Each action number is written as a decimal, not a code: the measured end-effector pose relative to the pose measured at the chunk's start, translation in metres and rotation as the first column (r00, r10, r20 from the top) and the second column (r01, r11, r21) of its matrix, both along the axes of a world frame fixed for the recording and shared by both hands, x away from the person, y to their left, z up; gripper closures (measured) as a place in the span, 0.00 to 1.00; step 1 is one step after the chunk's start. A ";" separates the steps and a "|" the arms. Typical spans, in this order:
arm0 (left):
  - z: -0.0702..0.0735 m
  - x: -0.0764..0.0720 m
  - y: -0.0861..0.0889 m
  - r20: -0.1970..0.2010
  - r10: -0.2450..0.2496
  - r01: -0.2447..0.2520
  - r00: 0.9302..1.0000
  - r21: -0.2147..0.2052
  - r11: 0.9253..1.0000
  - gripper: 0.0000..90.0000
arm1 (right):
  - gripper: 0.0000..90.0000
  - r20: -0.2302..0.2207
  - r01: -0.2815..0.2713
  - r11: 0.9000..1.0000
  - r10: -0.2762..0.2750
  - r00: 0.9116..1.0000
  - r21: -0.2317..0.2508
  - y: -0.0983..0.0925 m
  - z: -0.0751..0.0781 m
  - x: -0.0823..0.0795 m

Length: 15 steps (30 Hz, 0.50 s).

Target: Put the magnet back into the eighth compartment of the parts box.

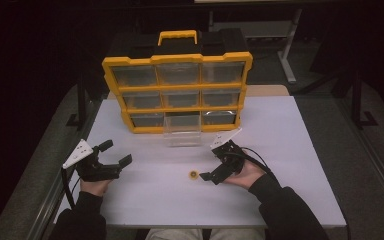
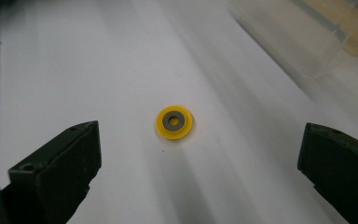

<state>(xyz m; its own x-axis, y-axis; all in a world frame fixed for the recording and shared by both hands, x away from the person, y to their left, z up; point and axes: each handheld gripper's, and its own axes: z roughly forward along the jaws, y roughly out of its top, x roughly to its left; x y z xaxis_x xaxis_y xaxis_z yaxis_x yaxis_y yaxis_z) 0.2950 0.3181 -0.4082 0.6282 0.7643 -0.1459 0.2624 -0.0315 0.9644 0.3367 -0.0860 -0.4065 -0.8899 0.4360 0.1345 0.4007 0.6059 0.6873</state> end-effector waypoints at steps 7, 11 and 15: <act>0.000 0.000 -0.001 0.002 -0.006 0.006 1.000 0.008 1.000 0.00 | 0.00 0.000 -0.025 1.000 0.025 1.000 -0.011 0.010 0.002 0.004; 0.000 0.000 -0.001 0.005 -0.005 0.005 1.000 0.007 1.000 0.00 | 0.00 -0.001 -0.038 0.999 0.038 0.999 -0.015 0.015 0.003 0.006; 0.000 -0.001 -0.001 0.011 -0.015 0.015 1.000 0.002 1.000 0.00 | 0.00 -0.009 -0.056 0.998 0.056 0.998 -0.037 0.025 0.001 0.009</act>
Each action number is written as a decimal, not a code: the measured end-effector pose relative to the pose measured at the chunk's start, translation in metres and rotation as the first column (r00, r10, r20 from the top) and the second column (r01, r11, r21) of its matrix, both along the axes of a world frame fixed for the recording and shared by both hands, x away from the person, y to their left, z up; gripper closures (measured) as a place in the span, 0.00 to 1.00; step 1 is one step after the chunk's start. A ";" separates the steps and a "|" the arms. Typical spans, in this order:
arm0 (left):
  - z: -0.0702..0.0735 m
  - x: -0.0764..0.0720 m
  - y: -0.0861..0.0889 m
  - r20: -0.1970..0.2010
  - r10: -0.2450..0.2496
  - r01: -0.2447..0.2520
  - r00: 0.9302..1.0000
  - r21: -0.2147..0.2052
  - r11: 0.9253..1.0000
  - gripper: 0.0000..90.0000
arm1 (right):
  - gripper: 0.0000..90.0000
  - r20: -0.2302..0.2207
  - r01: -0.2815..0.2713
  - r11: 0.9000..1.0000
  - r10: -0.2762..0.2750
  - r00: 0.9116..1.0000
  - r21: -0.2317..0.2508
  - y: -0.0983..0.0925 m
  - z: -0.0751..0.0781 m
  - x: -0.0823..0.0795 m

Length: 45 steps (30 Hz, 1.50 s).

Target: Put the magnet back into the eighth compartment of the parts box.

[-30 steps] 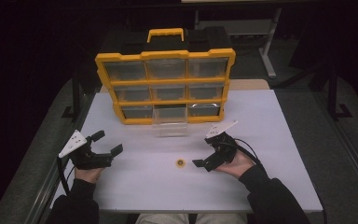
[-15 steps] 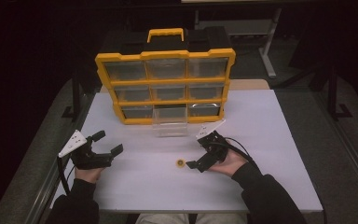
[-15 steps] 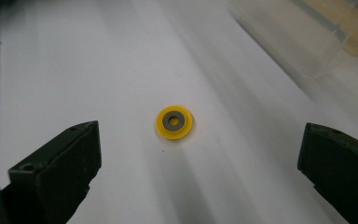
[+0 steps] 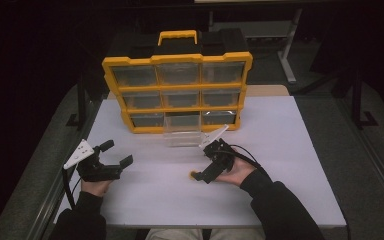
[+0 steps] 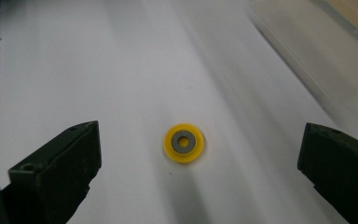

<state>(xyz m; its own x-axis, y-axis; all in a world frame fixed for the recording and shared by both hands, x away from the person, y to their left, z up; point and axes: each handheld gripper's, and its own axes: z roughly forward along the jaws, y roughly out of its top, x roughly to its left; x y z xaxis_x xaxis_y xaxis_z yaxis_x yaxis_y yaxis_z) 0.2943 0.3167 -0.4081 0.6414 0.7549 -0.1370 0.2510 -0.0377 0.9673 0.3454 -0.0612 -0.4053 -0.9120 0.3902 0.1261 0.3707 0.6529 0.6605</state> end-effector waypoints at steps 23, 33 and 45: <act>0.000 0.001 0.001 -0.003 0.000 0.000 1.000 -0.007 1.000 0.00 | 0.24 -0.085 -0.060 0.990 0.049 0.995 -0.129 0.034 -0.019 0.006; -0.001 0.002 0.001 -0.006 -0.001 0.001 1.000 -0.003 1.000 0.00 | 0.53 -0.062 -0.058 0.980 0.047 0.997 -0.190 0.037 -0.025 0.003; -0.001 0.002 0.002 -0.007 0.006 -0.006 1.000 -0.008 1.000 0.00 | 0.68 -0.073 -0.039 0.988 0.029 0.997 -0.150 0.033 -0.022 0.004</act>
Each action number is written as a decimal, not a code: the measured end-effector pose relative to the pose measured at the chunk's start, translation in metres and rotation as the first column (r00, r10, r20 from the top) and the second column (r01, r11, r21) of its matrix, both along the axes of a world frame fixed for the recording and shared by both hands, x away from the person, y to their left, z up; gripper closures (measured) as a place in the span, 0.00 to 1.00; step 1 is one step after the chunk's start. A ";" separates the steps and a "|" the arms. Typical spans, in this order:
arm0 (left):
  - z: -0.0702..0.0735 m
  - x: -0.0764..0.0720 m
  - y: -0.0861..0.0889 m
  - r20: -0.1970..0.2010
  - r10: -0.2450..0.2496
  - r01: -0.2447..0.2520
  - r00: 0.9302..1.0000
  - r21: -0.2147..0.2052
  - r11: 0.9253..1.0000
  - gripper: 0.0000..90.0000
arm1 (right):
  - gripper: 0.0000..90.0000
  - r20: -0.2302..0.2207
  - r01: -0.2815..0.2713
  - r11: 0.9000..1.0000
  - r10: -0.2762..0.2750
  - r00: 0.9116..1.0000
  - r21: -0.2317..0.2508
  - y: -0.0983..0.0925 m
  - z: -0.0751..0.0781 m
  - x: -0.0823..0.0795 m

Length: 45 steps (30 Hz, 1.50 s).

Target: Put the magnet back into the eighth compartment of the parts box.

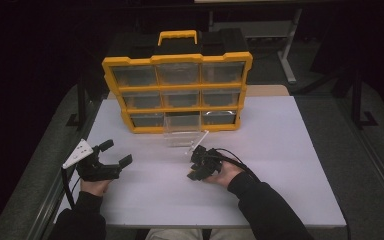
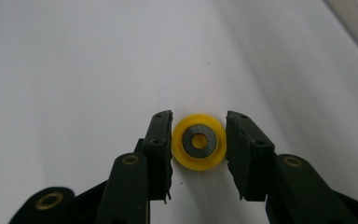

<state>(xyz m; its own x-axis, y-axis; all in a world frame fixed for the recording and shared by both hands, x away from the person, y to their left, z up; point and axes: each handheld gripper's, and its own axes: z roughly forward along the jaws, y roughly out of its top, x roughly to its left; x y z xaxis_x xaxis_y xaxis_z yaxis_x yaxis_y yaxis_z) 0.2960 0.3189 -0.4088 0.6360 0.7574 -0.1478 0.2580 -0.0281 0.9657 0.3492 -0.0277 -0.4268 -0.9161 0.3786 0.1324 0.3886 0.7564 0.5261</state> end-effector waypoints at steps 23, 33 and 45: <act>0.000 0.000 0.000 0.002 -0.001 0.001 1.000 -0.002 1.000 0.00 | 0.68 0.063 0.007 0.991 -0.015 0.998 0.130 -0.011 0.052 0.003; 0.000 0.000 0.000 0.004 -0.002 0.002 1.000 -0.002 1.000 0.00 | 0.68 0.081 0.015 0.989 -0.027 0.996 0.148 -0.007 0.071 0.011; 0.000 0.000 0.000 0.006 -0.003 0.003 1.000 -0.002 1.000 0.00 | 0.68 0.113 0.031 0.983 -0.052 0.992 0.182 -0.005 0.092 0.024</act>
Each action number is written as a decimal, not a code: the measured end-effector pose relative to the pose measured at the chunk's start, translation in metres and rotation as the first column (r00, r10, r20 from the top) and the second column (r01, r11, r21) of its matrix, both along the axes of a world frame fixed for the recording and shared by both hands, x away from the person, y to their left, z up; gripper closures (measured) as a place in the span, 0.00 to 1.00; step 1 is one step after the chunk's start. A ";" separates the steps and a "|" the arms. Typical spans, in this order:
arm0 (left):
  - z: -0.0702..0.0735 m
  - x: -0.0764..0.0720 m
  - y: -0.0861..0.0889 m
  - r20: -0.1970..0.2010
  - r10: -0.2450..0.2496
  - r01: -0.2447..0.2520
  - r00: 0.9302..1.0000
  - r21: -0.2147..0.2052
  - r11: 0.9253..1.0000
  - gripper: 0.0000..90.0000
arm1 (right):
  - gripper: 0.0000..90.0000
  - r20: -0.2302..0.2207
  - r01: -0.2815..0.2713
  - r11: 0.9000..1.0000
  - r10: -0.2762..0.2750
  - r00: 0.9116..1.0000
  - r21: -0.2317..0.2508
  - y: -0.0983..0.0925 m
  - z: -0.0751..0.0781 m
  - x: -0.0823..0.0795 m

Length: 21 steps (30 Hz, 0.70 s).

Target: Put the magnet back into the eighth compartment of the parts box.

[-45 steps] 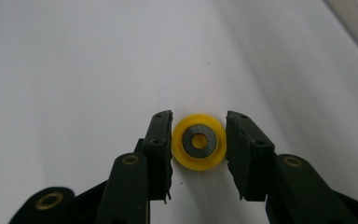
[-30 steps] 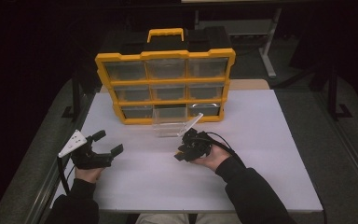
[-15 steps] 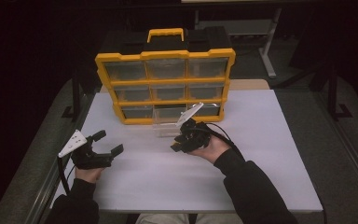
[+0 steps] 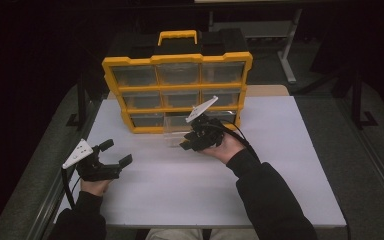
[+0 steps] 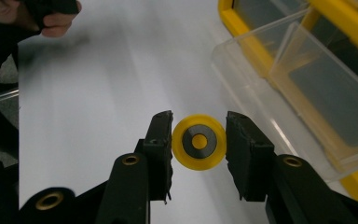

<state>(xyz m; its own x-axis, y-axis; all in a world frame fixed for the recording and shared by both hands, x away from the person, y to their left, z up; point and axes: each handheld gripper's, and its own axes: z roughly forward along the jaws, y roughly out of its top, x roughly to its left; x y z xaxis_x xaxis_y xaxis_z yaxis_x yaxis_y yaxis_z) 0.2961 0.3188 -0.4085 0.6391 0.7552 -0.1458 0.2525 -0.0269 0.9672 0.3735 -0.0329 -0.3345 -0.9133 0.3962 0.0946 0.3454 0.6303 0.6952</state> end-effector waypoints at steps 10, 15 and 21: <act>0.000 0.000 0.001 -0.004 -0.001 0.000 1.000 -0.022 1.000 0.00 | 0.68 -0.012 0.037 0.997 -0.036 0.999 0.066 0.000 0.015 0.018; 0.000 0.001 0.002 -0.003 0.000 0.000 1.000 -0.024 1.000 0.00 | 0.68 -0.013 0.049 0.997 -0.049 0.999 0.060 0.002 0.017 0.024; 0.000 0.001 0.002 -0.002 -0.002 0.002 1.000 -0.024 1.000 0.00 | 0.68 -0.010 0.071 0.996 -0.070 0.997 0.049 0.005 0.020 0.037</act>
